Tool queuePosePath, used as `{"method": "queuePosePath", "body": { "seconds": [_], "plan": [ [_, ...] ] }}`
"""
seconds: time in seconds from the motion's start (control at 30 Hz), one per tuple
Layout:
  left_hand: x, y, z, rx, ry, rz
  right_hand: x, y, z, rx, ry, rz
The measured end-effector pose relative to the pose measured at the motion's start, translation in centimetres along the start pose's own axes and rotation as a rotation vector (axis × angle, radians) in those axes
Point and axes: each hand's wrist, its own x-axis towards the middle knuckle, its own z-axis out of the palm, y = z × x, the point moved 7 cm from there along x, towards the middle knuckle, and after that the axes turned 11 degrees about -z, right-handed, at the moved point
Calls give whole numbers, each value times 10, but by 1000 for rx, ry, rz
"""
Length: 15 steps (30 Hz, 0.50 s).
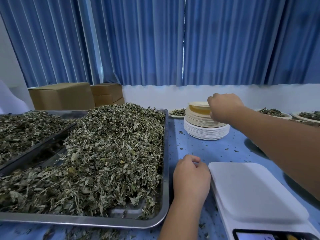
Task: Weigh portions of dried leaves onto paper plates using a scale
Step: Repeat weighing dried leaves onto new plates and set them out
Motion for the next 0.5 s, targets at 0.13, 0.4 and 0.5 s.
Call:
{"method": "queuePosePath", "body": {
  "seconds": [0.13, 0.4, 0.5],
  "plan": [
    [1, 0, 0, 12, 0, 6, -3, 9, 4, 264, 29, 176],
    [3, -1, 0, 17, 3, -1, -26, 28, 5, 1054, 274, 479],
    [4, -2, 0, 38, 9, 12, -43, 31, -1, 1156, 382, 524]
  ]
}}
